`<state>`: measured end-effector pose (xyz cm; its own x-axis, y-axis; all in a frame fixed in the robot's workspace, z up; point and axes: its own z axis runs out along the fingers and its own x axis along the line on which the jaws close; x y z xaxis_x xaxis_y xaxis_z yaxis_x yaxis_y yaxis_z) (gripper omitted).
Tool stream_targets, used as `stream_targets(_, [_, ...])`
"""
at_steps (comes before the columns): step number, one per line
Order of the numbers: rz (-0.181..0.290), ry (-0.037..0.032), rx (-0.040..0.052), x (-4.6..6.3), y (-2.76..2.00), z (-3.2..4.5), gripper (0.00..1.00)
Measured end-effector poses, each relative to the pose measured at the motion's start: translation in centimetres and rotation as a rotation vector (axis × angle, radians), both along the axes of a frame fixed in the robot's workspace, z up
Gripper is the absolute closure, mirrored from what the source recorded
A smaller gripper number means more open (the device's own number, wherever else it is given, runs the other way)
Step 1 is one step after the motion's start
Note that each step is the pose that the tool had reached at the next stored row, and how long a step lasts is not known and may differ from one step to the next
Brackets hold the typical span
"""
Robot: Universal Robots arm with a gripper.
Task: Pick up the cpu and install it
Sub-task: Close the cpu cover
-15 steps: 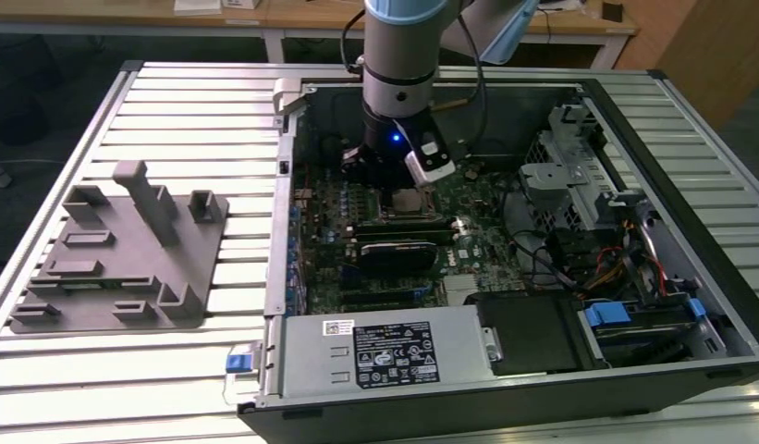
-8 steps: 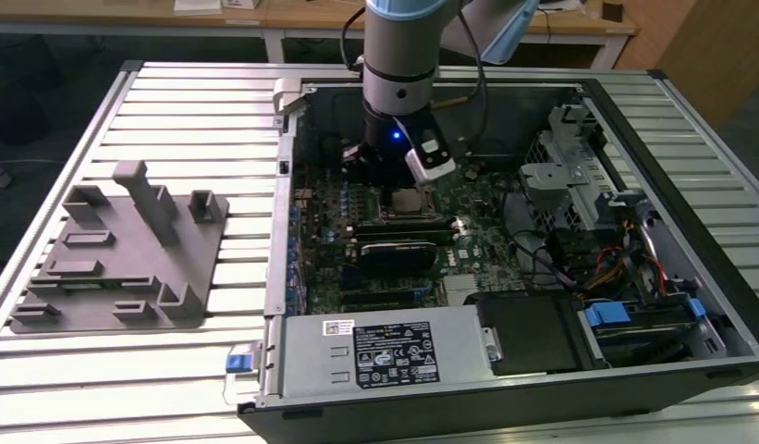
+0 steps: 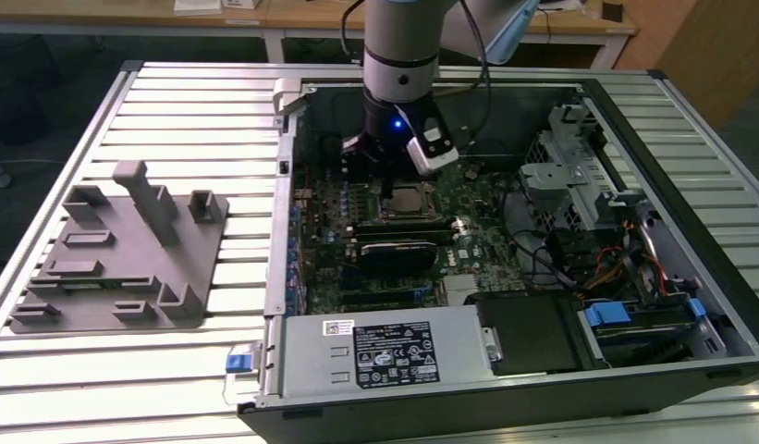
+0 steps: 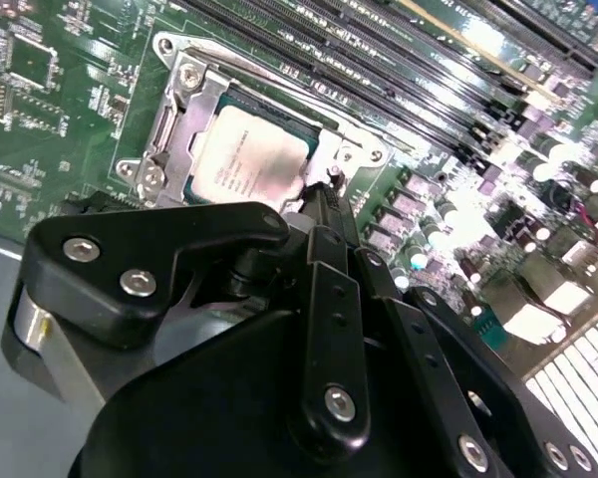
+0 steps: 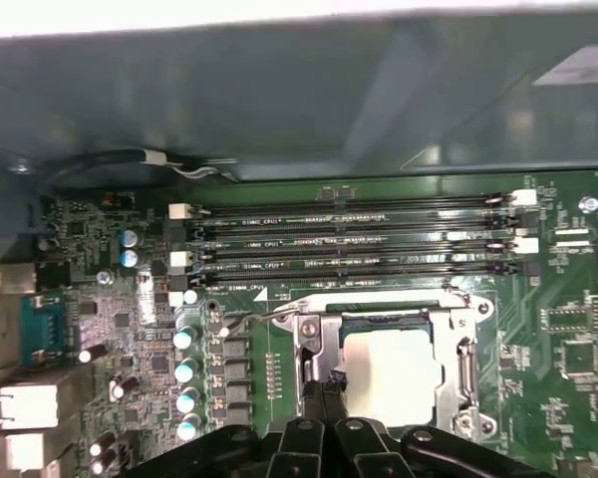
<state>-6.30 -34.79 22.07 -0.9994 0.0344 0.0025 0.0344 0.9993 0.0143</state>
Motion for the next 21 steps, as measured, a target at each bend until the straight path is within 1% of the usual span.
stream_targets(5, [0.000,-0.0003,0.0000,0.0,0.00,1.02,0.89])
stream_targets(7, [0.000,-0.0004,0.0000,0.0,0.00,1.31,0.89])
stream_targets(14, [0.000,-0.0003,-0.0001,0.1,0.00,1.37,0.89])
stream_targets(21, [0.000,-0.0004,0.0000,1.3,0.01,1.36,0.89])
